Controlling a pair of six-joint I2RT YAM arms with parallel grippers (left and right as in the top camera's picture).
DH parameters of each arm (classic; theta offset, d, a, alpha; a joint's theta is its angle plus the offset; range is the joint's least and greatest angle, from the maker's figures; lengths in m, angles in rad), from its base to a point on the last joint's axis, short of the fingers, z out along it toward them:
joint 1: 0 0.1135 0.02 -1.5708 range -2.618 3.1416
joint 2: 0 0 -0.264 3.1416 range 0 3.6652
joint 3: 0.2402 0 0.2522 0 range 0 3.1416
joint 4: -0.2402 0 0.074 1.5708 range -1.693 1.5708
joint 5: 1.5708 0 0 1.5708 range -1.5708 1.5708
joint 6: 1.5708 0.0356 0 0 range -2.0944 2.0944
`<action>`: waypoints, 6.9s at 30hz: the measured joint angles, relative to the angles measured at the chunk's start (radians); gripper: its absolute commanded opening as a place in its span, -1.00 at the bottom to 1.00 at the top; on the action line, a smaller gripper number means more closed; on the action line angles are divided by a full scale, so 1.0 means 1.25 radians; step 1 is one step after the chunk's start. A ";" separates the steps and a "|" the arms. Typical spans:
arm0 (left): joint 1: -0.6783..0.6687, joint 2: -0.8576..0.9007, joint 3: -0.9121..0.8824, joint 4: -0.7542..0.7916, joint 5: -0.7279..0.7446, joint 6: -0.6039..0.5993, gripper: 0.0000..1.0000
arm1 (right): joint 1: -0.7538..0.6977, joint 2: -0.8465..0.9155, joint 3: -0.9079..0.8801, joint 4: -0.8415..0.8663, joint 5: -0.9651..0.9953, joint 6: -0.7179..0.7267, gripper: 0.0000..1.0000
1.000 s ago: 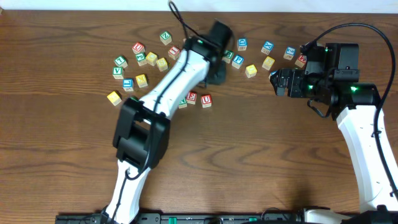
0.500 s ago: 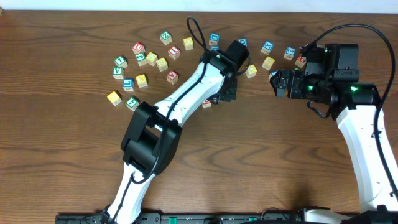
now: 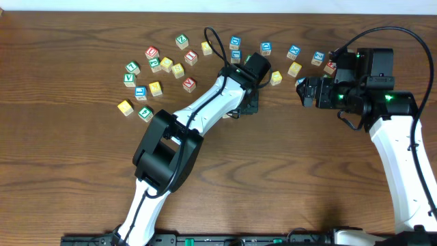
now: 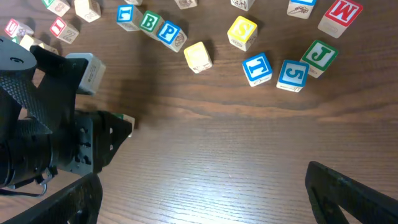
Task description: Spell out NEURIPS
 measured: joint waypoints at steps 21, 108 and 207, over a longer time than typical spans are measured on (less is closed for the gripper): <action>0.001 0.000 -0.037 0.037 -0.017 -0.065 0.01 | 0.000 0.000 0.000 0.000 0.000 0.000 0.99; 0.331 -0.415 -0.034 -0.169 -0.044 0.132 0.01 | 0.068 0.101 0.261 -0.150 0.083 0.081 0.87; 0.440 -0.414 -0.034 -0.147 -0.104 0.046 0.04 | 0.096 0.326 0.286 -0.052 0.237 0.252 0.70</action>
